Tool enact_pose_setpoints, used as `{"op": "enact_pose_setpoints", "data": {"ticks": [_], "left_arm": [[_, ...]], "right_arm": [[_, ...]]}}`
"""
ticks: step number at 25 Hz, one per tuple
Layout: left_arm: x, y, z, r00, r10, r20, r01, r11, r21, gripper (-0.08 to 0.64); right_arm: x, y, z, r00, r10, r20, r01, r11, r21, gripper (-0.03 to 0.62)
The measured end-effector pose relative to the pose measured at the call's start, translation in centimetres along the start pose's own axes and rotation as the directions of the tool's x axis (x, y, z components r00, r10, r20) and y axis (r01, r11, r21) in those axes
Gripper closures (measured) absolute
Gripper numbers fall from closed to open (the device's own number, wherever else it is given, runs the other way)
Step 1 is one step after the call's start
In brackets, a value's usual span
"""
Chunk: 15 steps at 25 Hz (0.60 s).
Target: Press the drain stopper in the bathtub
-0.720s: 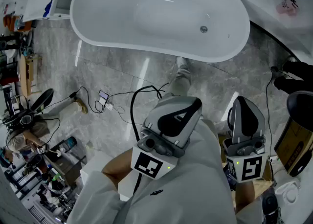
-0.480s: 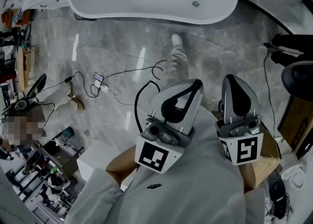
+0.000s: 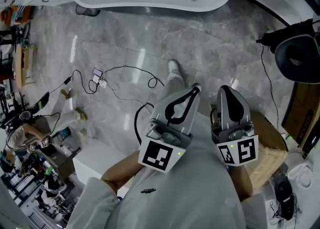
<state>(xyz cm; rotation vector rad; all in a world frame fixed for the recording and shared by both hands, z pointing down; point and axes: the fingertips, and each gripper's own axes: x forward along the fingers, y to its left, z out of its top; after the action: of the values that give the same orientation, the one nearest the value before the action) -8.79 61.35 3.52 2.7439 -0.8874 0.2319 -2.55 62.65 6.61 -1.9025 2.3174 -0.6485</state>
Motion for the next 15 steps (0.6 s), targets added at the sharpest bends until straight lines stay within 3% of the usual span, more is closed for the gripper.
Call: {"op": "enact_pose_setpoints", "data": {"ticks": [5,15], "left_arm": [[0.3,3.2,-1.1,0.999,0.019,-0.042,-0.021,0.999,-0.046,0.557],[2.4,13.9,3.6,1.000,0.023,0.003,-0.023,0.998,-0.051,0.557]], "right_arm": [[2.7,-0.1,0.3,1.000,0.001,-0.020,-0.002,0.999,-0.053,0.598],[11.6,0.4,6.5,0.999,-0.053,-0.003,0.052,0.990,-0.133,0.600]]}}
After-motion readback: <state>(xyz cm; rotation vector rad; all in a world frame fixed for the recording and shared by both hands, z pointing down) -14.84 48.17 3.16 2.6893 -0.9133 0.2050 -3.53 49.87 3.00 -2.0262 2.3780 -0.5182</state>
